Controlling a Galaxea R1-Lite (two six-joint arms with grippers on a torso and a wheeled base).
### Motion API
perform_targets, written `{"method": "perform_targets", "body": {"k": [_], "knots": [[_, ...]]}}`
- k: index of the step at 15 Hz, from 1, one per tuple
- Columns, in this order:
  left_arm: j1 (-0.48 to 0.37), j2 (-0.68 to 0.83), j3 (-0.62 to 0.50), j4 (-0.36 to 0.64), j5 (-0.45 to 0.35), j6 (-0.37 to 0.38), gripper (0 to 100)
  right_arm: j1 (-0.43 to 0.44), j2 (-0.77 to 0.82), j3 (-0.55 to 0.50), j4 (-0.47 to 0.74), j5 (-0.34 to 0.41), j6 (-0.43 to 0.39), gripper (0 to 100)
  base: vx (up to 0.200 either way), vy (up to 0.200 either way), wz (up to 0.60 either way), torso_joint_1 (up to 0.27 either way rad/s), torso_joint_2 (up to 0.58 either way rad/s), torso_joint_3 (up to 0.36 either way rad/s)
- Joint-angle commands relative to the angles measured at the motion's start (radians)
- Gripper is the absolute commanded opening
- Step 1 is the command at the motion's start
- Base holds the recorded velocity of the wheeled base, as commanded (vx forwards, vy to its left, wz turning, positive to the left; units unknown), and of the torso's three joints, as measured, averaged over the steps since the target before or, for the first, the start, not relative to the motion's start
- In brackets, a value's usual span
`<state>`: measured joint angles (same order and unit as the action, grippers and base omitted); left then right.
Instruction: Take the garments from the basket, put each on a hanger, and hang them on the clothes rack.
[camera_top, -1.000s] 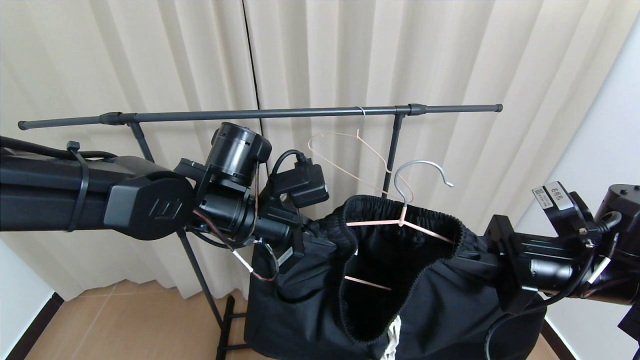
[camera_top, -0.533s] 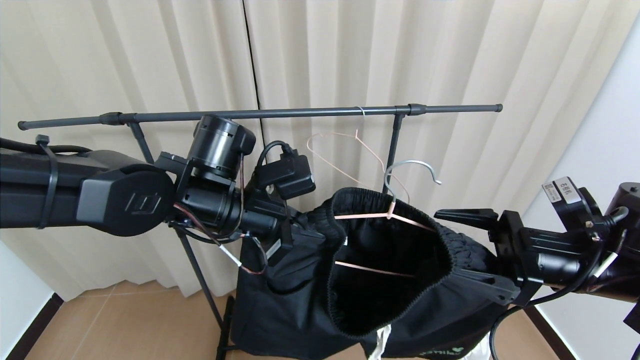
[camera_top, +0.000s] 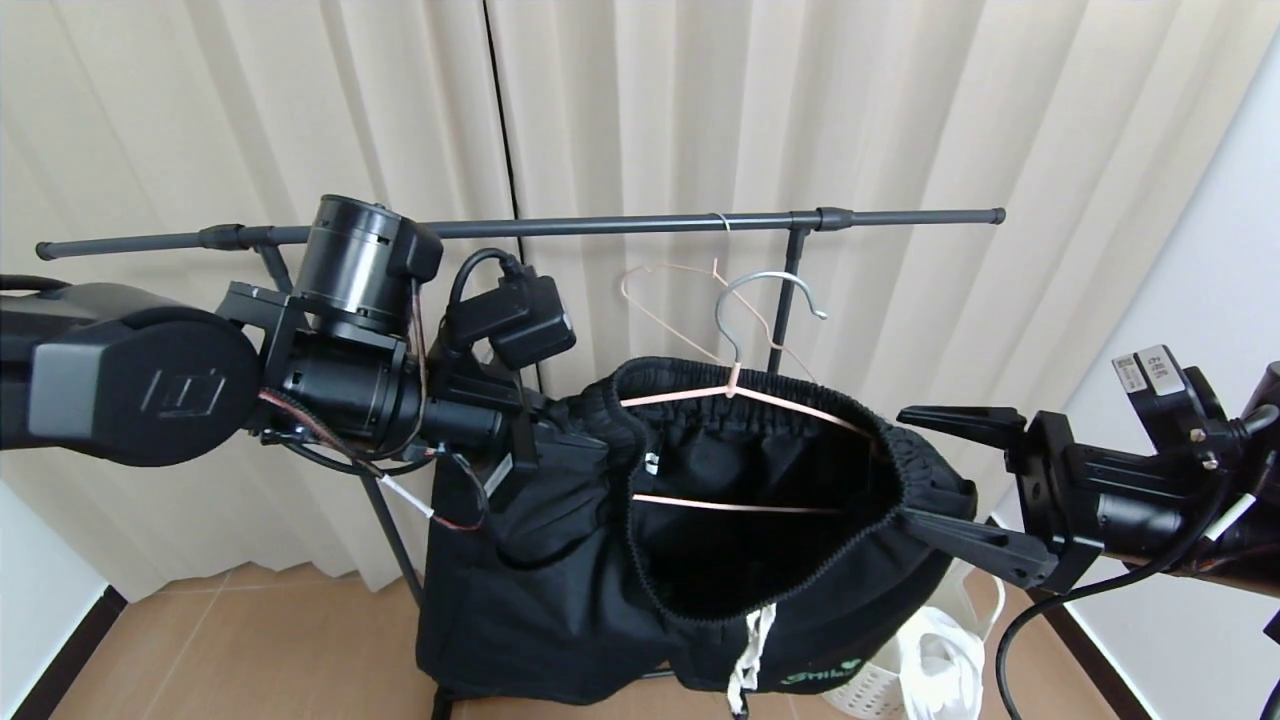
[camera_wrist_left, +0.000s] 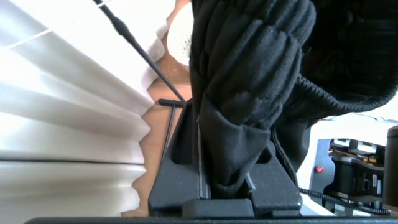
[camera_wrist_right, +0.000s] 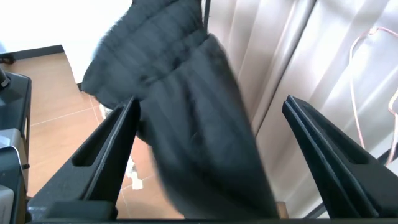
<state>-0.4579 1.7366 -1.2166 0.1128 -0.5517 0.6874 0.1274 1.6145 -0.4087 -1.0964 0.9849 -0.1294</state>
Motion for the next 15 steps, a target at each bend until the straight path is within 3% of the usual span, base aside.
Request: {"method": "perform_targets", "body": {"k": [1,12,15], "knots": [[0.007,-0.042,0.017,-0.001,-0.001,0.000,0,0.000,0.007,-0.001,0.000,0.000,-0.004,100,0.000,0.000,0.00,0.000,0.00,0.000],[0.058,-0.115,0.081,-0.002,-0.001,-0.005,0,-0.006,0.031,-0.001,0.000,-0.002,-0.009,100,0.000,0.000,0.00,0.000,0.00,0.000],[0.068,-0.141,0.083,-0.004,-0.005,-0.040,0,-0.008,0.058,-0.007,-0.002,-0.002,-0.007,100,0.000,0.000,0.00,0.000,0.00,0.000]]}}
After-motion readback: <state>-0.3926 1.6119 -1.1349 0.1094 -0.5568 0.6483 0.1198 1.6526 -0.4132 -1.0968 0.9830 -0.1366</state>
